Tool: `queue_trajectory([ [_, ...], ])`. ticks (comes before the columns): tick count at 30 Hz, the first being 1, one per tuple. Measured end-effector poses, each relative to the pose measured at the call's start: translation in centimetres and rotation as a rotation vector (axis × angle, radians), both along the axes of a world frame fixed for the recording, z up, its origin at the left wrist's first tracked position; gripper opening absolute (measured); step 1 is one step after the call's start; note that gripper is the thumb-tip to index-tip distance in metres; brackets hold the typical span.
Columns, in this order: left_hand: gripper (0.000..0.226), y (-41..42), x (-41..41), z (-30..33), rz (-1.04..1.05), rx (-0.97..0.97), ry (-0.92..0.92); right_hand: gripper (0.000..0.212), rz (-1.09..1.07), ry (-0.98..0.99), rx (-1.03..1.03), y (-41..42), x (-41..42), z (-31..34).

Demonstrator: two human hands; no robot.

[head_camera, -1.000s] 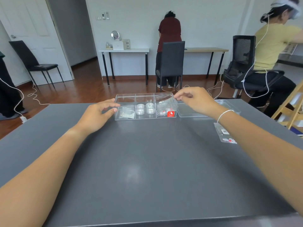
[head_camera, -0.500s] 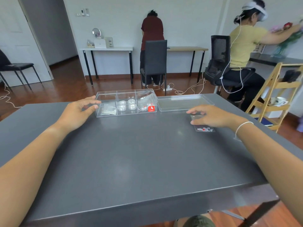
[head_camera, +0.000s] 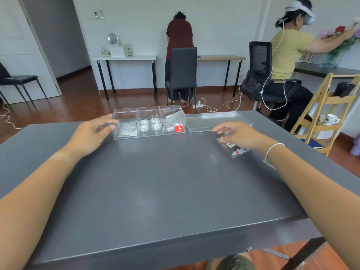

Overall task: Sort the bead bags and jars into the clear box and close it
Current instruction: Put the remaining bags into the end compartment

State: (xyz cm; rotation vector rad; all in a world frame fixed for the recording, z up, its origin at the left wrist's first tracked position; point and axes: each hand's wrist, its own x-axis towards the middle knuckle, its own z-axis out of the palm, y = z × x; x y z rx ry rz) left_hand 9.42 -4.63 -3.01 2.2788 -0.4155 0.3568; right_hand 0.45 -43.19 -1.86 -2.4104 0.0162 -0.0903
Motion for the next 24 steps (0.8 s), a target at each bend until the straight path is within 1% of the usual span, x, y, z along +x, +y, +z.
queue_trajectory([
  [4, 0.021, -0.2, 0.0, 0.0, -0.001, -0.003, -0.002, 0.024, -0.02, -0.016, 0.079, 0.6, 0.5, 0.2],
  [8, 0.02, -0.3, -0.1, -0.1, -0.006, -0.001, 0.002, 0.02, -0.009, -0.025, 0.082, 1.8, 1.2, 1.0],
  [10, 0.02, -0.3, -0.1, -0.1, -0.006, -0.007, 0.005, 0.02, 0.007, -0.038, 0.124, 2.6, 1.7, 1.8],
  [16, 0.019, -0.4, -0.2, 0.0, -0.013, -0.018, 0.011, 0.024, 0.05, -0.193, 0.308, 6.0, 4.1, 5.3],
  [21, 0.018, -0.4, -0.2, 0.1, -0.018, -0.022, 0.004, 0.038, 0.042, -0.294, 0.395, 8.5, 7.2, 7.4],
  [24, 0.018, -0.4, -0.2, 0.1, -0.032, -0.03, 0.007, 0.034, 0.019, -0.352, 0.425, 9.7, 8.9, 7.7],
])
